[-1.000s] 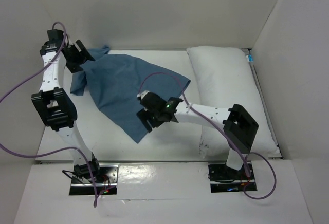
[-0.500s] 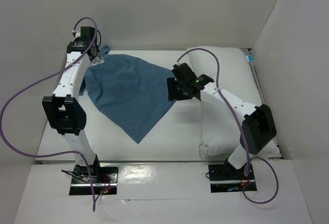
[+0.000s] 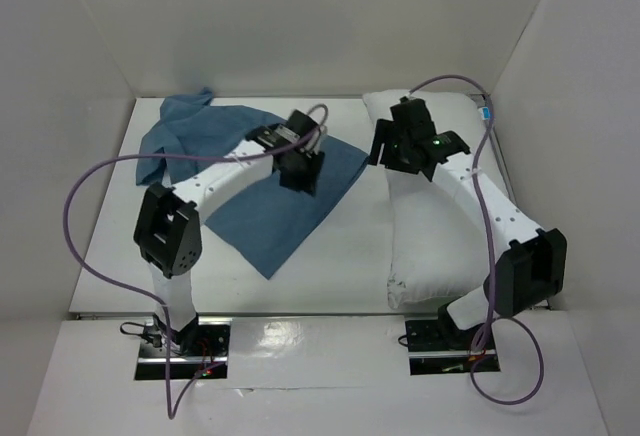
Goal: Put the pillow into the pillowcase
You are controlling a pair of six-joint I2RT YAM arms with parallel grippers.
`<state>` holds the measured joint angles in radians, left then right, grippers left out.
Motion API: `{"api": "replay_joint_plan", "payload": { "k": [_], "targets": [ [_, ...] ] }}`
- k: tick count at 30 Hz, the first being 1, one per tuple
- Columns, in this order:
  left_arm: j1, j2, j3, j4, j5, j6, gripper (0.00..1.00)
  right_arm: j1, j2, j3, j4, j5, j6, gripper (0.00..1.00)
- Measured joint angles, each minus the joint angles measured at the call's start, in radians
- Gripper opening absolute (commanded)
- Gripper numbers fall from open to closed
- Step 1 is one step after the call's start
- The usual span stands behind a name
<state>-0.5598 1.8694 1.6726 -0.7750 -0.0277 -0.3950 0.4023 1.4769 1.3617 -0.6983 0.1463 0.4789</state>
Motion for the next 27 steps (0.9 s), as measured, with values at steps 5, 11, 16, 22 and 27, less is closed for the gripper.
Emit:
{"api": "replay_joint_plan", "payload": {
  "k": [5,11,16,22,27],
  "targets": [
    [-0.102,0.048,-0.067,0.021,0.156,0.003,0.57,-0.121,-0.094,-0.007,-0.003,0.002,0.011,0.73],
    [-0.097,0.152,-0.055,0.064,0.185,0.002,0.56,-0.239,-0.172,-0.044,-0.004,-0.035,0.014,0.73],
    [-0.104,0.218,-0.045,0.077,0.139,0.002,0.55,-0.253,-0.173,-0.082,-0.009,-0.066,0.014,0.73],
    [-0.106,0.239,-0.045,0.077,0.09,-0.002,0.31,-0.257,-0.173,-0.092,-0.014,-0.083,0.014,0.73],
    [-0.106,0.239,-0.045,0.079,0.072,-0.001,0.26,-0.259,-0.172,-0.092,-0.014,-0.091,0.01,0.73]
  ]
}}
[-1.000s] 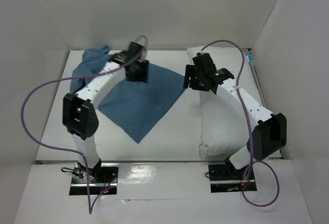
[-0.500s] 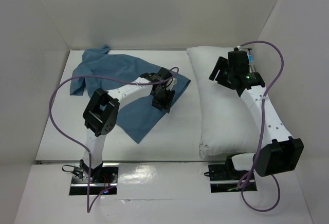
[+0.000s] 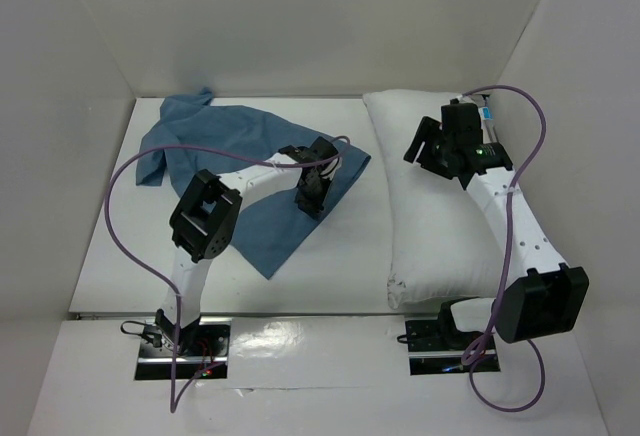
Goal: Put the pillow into the pillowcase
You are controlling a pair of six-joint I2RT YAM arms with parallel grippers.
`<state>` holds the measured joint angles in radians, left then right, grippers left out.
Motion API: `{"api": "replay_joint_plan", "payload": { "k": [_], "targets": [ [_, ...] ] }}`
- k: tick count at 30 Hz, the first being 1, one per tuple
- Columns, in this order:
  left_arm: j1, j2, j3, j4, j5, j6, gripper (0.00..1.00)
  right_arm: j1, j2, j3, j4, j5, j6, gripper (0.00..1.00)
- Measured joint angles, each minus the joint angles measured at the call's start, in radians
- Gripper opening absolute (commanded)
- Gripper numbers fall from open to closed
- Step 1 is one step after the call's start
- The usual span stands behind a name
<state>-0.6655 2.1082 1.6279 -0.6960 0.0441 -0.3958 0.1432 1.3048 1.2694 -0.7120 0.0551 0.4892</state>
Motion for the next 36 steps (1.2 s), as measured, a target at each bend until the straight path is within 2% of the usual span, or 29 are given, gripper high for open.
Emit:
{"api": "replay_joint_plan", "payload": {
  "k": [1,3,4,15,18,22,27,36],
  "targets": [
    [0.0,0.0,0.0,0.0,-0.003,0.0,0.26,0.0,0.001,0.0,0.0,-0.003,0.0,0.73],
    [0.0,0.0,0.0,0.0,-0.005,0.0,0.37,0.0,0.002,0.0,0.0,-0.008,-0.001,0.73],
    [0.0,0.0,0.0,0.001,-0.006,0.003,0.39,0.0,0.002,0.0,0.0,-0.009,-0.001,0.73],
    [0.0,0.022,0.002,0.001,-0.015,0.002,0.42,0.0,0.013,0.0,0.0,-0.017,-0.004,0.73],
    [-0.003,0.022,0.002,0.002,-0.021,0.001,0.36,0.0,0.013,0.0,0.001,-0.018,-0.004,0.73],
    [-0.006,0.022,0.003,0.0,-0.025,0.002,0.15,0.0,0.013,0.0,0.001,-0.018,-0.004,0.73],
    [-0.008,0.023,0.031,-0.023,-0.034,0.005,0.0,0.0,0.013,0.0,0.001,-0.018,-0.01,0.73],
    [-0.008,0.023,0.132,-0.101,-0.041,0.008,0.0,-0.01,0.013,0.0,0.0,-0.019,-0.019,0.73]
  ]
}}
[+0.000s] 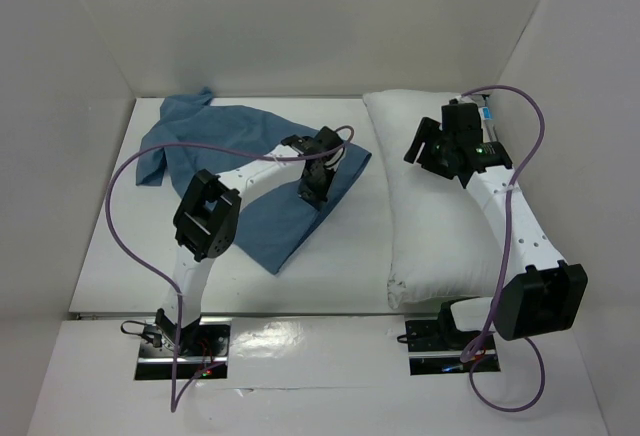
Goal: Put the pillow into the pillowcase
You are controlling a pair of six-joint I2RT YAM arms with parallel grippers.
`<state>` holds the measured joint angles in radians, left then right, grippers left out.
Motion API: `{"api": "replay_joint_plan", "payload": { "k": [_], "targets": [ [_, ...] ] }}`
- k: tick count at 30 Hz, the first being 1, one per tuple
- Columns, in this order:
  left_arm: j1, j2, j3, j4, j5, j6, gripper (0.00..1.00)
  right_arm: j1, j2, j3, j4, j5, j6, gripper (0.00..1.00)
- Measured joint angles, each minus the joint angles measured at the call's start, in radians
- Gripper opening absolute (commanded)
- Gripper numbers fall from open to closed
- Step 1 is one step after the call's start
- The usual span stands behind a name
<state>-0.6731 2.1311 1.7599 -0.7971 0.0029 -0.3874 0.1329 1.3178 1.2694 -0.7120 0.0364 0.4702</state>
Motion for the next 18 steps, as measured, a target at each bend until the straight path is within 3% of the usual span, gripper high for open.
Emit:
{"api": "replay_joint_plan", "payload": {
  "k": [2,8,18],
  "targets": [
    [0.006,-0.001,0.038,-0.033,0.005,0.007,0.0,0.0,0.001,0.002,-0.006,0.001,-0.012,0.73],
    [0.08,-0.059,0.084,-0.094,0.115,0.021,0.0,0.033,0.079,0.134,-0.092,0.077,-0.057,0.87],
    [0.29,-0.139,0.11,-0.109,0.262,-0.011,0.0,0.102,0.456,0.514,-0.2,0.309,-0.09,0.9]
  ]
}}
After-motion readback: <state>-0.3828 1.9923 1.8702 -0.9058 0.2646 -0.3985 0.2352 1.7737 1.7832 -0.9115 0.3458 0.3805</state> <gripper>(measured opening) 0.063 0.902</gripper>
